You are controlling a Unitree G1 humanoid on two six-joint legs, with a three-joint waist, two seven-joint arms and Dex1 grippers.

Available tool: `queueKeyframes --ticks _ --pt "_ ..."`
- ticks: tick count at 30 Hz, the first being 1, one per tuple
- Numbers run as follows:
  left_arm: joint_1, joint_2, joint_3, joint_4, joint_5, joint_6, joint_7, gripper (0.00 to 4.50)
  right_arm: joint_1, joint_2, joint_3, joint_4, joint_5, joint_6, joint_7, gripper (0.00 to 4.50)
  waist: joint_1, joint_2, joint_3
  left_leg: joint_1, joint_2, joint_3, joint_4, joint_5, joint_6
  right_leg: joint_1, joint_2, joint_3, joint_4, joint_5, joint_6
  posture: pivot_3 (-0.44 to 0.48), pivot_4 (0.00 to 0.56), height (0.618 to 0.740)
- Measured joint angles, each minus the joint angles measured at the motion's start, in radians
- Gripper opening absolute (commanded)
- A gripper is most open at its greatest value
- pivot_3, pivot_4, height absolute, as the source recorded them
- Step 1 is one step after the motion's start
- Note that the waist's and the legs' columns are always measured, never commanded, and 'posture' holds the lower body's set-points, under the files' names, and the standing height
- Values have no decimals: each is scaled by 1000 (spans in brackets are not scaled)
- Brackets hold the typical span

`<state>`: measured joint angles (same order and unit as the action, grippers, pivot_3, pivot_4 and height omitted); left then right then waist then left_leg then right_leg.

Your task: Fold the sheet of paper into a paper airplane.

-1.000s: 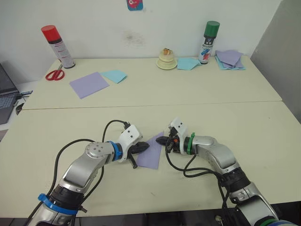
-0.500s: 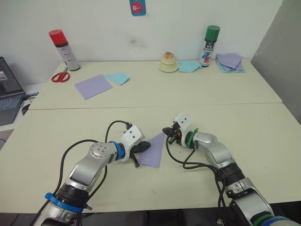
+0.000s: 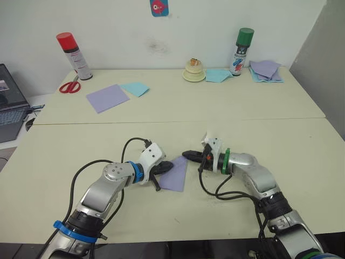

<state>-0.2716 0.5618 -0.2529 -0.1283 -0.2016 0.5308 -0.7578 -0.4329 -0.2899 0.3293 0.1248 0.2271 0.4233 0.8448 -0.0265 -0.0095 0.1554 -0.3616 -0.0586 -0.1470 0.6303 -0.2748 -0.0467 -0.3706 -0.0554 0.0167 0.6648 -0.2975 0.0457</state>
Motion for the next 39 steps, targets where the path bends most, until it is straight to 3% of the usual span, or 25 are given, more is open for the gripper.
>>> queueKeyframes --ticks 5,11,19,24,32,39 --pt "7 -1 1 -6 2 1 4 0 9 -39 57 -28 -49 -15 38 53 0 0 -1 0 0 0 0 0 0 0 0 0 0 0 0 0 150 740" --pt "17 0 4 -16 5 2 5 0 43 -97 108 -126 -38 54 152 53 0 0 -2 0 1 -1 0 0 0 1 0 0 -1 0 0 0 150 740" --pt "15 0 4 -14 6 6 5 0 0 -132 205 -131 -38 72 333 53 -1 0 -4 1 1 -1 0 0 0 1 0 -1 -2 -2 3 0 150 740" --pt "22 -1 8 -24 6 5 10 0 -17 -144 183 -122 7 115 384 53 0 0 -4 0 0 -2 0 0 0 1 -1 -1 -2 0 0 0 150 740" --pt "37 -23 47 -18 -16 9 10 0 -64 -62 -28 -220 148 295 233 53 0 1 -2 -2 1 -4 -1 0 -1 -1 -1 0 -1 0 0 0 150 740" --pt "37 -44 145 7 -99 59 4 0 -20 0 36 -119 -17 181 9 53 -1 -2 0 -4 0 -4 0 2 -4 -4 -1 -1 -1 0 0 0 150 740"
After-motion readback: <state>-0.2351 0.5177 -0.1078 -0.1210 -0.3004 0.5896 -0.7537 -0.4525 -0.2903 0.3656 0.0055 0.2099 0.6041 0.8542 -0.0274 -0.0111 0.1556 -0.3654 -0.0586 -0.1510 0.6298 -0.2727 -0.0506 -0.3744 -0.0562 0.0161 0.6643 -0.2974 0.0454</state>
